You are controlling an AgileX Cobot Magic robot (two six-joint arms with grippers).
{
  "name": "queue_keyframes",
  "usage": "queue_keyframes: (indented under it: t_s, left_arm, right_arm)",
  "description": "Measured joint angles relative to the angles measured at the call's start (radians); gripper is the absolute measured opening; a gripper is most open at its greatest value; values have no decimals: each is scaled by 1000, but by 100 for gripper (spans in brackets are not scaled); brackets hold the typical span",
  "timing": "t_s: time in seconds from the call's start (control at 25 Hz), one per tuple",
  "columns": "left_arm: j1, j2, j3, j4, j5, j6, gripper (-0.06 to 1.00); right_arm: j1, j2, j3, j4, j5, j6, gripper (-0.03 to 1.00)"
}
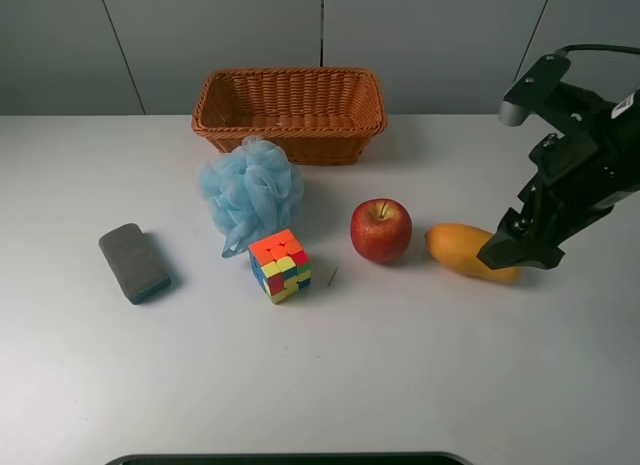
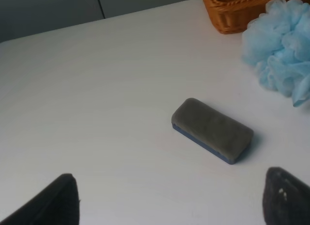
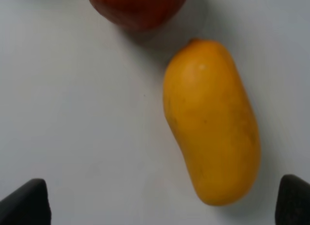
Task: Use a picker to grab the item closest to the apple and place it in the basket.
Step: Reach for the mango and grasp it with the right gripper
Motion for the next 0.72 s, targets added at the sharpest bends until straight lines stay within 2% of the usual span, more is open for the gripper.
queue_keyframes:
  t_s: [0.48,0.72]
  left_arm:
    - [0,0,0,0,0,0,73]
    - [0,0,0,0,0,0,73]
  right_arm:
    - [2,294,-103,-43,-82,-41,70]
    - [2,385,-107,-73,-137,-43,70]
